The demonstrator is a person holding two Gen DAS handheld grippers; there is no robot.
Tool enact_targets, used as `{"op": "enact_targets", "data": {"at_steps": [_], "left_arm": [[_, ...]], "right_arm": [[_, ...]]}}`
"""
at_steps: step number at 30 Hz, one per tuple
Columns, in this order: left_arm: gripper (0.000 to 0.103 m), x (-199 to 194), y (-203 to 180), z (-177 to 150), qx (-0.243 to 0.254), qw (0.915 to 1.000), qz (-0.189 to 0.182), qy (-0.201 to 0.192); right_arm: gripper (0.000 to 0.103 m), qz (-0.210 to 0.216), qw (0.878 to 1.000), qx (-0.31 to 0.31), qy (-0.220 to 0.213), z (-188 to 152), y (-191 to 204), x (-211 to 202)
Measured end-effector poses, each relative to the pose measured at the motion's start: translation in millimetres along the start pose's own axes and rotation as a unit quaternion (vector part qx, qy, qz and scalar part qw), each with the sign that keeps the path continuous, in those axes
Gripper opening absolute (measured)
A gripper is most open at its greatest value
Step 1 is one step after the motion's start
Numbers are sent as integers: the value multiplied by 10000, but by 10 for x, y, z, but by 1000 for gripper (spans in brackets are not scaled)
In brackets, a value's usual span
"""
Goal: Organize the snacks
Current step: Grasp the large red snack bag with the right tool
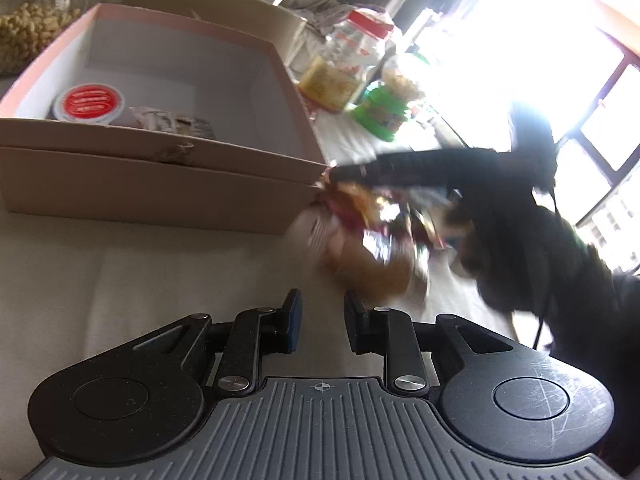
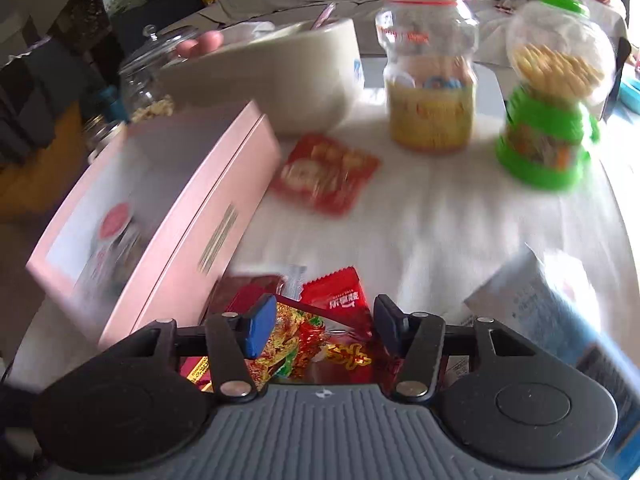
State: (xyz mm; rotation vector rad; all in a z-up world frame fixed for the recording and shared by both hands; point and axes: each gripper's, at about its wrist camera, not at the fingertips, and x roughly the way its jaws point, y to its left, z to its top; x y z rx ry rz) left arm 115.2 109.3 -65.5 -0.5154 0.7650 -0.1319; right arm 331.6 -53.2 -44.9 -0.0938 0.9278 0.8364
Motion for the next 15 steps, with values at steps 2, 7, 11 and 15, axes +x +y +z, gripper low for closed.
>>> {"op": "enact_targets", "data": {"at_steps": [2, 7, 11, 15], "left_arm": [[26, 21, -34, 9, 5, 9999, -107, 67], [26, 46, -66, -10, 51, 9999, 22, 156], [26, -19, -97, -36, 39, 9997, 216, 90], [26, -133, -151, -68, 112, 9995, 280, -73]], "right_arm": [[53, 54, 10000, -45, -51, -197, 59, -155], [55, 356, 9987, 283, -228, -606, 68, -450], [55, 555, 9968, 340, -454, -839, 150, -709], [69, 194, 9961, -46, -864, -1005, 220, -1008]]}}
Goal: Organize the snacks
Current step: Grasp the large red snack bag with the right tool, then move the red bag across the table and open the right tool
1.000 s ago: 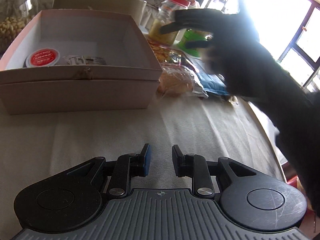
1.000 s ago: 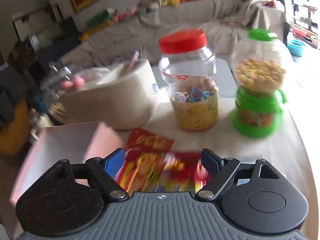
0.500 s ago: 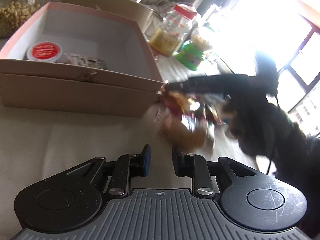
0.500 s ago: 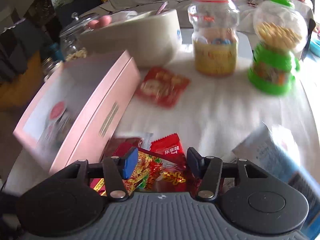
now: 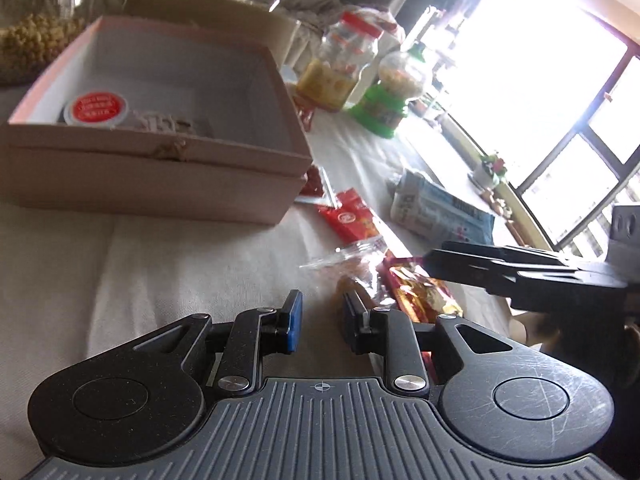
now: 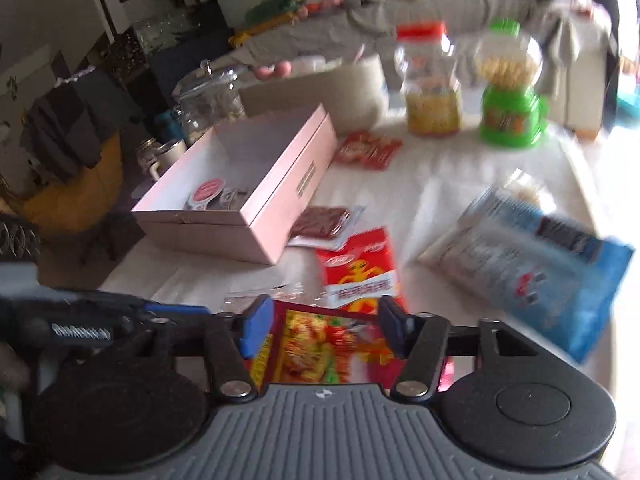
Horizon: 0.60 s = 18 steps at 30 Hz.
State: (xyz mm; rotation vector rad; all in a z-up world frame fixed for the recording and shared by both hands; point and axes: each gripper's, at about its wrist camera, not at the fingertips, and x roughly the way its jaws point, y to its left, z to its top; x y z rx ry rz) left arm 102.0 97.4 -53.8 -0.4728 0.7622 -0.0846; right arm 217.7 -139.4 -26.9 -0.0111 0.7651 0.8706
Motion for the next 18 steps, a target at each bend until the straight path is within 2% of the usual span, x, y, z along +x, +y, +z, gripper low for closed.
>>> {"op": "enact_targets", "data": {"at_steps": [2, 5, 8, 14, 18], "left_arm": [[26, -14, -40, -13, 44, 10000, 8, -1], [26, -57, -104, -98, 132, 9999, 78, 49], [26, -114, -160, -192, 175, 9995, 272, 22], [26, -277, -253, -351, 191, 9987, 429, -209], [26, -252, -439, -321, 397, 9976, 422, -366]], "right_arm": [[69, -281, 9995, -47, -129, -37, -22, -64], [69, -381, 9985, 378, -63, -135, -115, -61], [69, -634, 9973, 382, 26, -295, -48, -24], [70, -73, 10000, 34, -58, -649, 200, -215], [70, -381, 9987, -306, -161, -854, 344, -349]]}}
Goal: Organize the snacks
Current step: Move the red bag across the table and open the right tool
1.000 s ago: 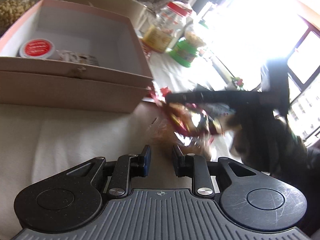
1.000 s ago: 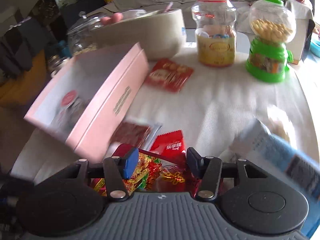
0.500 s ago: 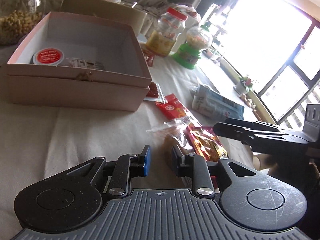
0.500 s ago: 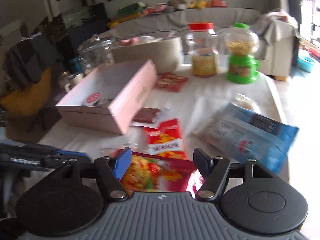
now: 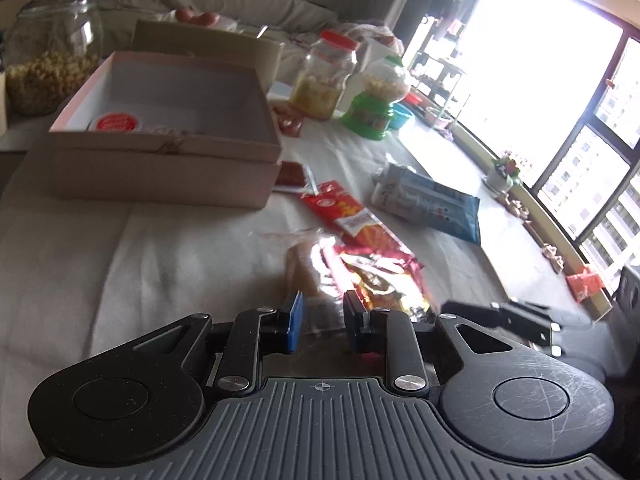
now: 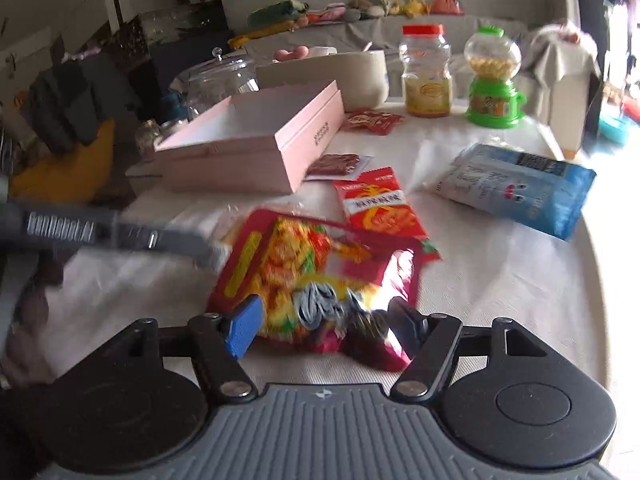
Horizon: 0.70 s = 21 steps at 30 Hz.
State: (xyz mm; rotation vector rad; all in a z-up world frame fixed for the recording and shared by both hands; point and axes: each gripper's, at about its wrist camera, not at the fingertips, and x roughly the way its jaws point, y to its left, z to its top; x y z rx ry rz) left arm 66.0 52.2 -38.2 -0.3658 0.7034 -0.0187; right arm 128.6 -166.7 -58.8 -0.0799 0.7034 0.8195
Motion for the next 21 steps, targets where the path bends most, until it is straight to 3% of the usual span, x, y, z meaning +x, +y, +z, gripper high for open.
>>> {"op": "enact_targets", "data": {"at_steps": [3, 5, 7, 16, 19, 21], "left_arm": [[26, 41, -177, 28, 383, 9992, 104, -96], [26, 81, -262, 24, 563, 9983, 121, -72], [26, 132, -300, 5, 640, 9978, 148, -9], [26, 150, -305, -87, 815, 9960, 342, -105], [26, 98, -274, -98, 936, 9937, 580, -189], [26, 93, -233, -92, 1017, 9918, 740, -223]], "right_arm": [[71, -683, 9974, -200, -96, -129, -12, -63], [73, -926, 9955, 1, -177, -181, -105, -55], [80, -847, 9956, 288, -265, -258, -224, -21], [81, -696, 9958, 397, -440, -319, -273, -75], [81, -667, 9959, 397, -457, -324, -205, -140], [82, -359, 9979, 186, -498, -282, -48, -220]]}}
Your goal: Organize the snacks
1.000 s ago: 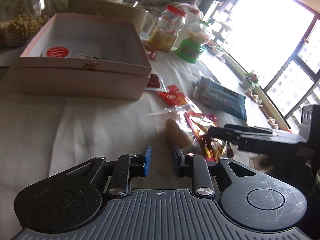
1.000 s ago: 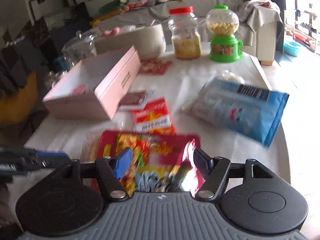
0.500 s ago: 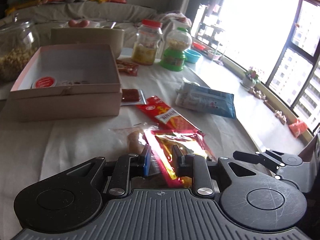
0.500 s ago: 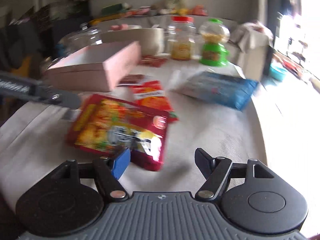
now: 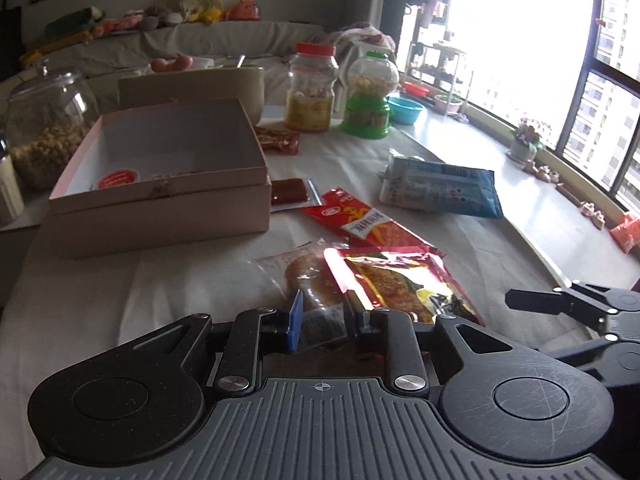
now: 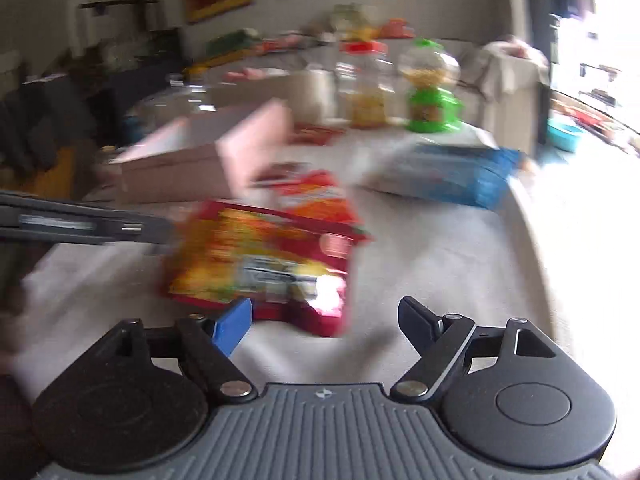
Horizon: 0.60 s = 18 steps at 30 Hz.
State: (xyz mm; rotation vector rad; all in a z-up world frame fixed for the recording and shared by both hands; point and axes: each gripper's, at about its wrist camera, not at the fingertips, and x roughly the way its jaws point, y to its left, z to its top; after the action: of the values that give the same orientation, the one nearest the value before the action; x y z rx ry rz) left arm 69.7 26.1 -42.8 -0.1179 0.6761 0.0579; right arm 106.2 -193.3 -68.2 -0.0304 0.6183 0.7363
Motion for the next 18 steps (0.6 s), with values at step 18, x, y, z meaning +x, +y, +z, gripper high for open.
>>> {"op": "enact_targets", "data": {"at_steps": [18], "left_arm": [[26, 141, 382, -66, -851, 9960, 143, 212]], "right_arm": [[87, -735, 9970, -205, 90, 242, 114, 278]]}}
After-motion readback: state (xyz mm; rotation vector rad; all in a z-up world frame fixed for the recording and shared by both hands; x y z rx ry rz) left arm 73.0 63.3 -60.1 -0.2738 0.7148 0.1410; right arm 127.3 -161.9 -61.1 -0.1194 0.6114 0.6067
